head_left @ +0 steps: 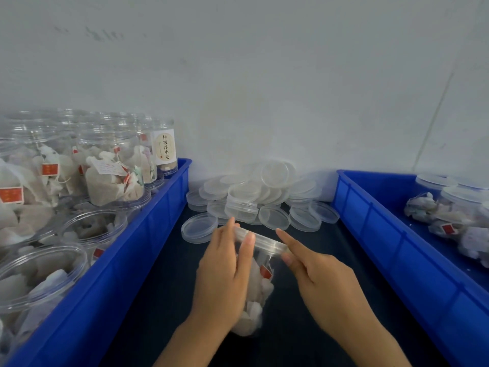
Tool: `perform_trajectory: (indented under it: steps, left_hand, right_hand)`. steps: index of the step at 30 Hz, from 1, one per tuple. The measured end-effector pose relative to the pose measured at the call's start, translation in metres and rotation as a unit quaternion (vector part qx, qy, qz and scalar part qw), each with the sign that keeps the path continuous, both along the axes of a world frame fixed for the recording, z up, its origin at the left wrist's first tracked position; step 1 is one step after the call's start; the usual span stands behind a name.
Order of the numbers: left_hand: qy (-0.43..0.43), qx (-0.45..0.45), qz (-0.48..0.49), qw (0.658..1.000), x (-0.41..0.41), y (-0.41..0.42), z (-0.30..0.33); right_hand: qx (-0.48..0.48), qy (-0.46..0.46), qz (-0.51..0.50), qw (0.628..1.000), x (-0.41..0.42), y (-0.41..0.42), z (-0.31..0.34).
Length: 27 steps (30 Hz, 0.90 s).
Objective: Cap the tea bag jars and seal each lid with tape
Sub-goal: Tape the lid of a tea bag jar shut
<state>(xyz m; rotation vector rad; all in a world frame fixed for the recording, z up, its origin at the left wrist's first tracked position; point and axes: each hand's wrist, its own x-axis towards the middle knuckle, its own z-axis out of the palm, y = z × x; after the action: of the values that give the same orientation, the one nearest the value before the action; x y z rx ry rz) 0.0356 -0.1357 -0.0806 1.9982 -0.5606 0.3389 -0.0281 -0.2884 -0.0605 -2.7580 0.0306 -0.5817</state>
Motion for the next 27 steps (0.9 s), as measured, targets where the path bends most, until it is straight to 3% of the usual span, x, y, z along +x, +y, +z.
perform_trajectory:
  steps: [7, 12, 18, 22, 27]
  left_hand:
    - [0.067, 0.026, 0.055, 0.996, -0.003, -0.005, 0.004]
    - [0.119, -0.055, 0.047, 0.990, 0.001, -0.002, 0.004]
    - [0.117, -0.140, 0.023, 0.983, 0.008, 0.006, 0.002]
    - [0.125, -0.167, 0.013, 0.978, 0.014, 0.010, 0.004]
    - [0.163, -0.183, -0.028, 0.969, 0.019, 0.016, 0.005]
  right_hand:
    - [-0.010, -0.021, 0.000, 1.000, 0.001, 0.005, -0.005]
    - [-0.008, -0.034, 0.014, 0.999, 0.000, 0.013, -0.005]
    - [0.070, 0.003, 0.026, 0.997, -0.001, 0.004, 0.002]
    - [0.011, -0.025, 0.017, 0.999, 0.000, 0.002, 0.002]
    - [0.026, 0.017, -0.003, 1.000, 0.000, -0.009, 0.002]
